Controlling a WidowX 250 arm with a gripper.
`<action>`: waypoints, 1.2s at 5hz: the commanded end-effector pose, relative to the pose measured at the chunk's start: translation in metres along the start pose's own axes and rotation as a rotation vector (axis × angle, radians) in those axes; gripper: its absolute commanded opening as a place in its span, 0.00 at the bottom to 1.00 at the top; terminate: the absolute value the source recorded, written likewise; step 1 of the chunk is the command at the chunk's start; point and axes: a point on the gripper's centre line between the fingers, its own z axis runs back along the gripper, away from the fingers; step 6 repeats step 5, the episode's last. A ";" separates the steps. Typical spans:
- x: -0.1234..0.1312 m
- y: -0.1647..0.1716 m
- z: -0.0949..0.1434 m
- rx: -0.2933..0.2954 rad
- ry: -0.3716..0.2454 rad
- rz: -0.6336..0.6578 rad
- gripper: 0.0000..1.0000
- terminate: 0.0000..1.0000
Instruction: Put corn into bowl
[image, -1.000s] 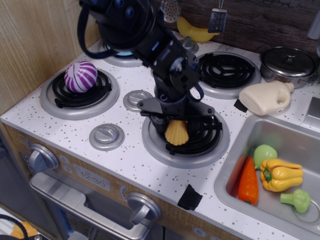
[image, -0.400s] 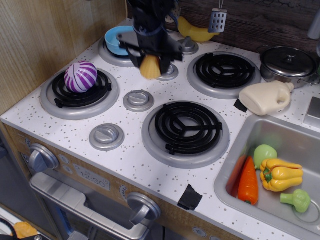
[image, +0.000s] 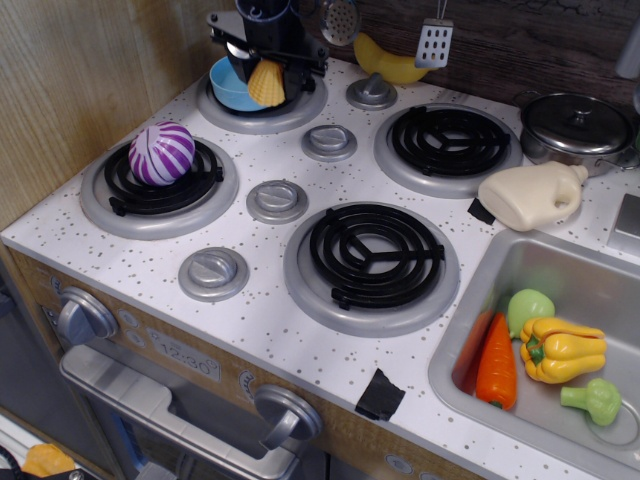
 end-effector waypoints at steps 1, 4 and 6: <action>0.033 0.034 0.010 0.081 -0.064 -0.076 0.00 0.00; 0.041 0.041 -0.002 0.052 -0.094 -0.122 1.00 0.00; 0.041 0.041 -0.002 0.052 -0.094 -0.122 1.00 1.00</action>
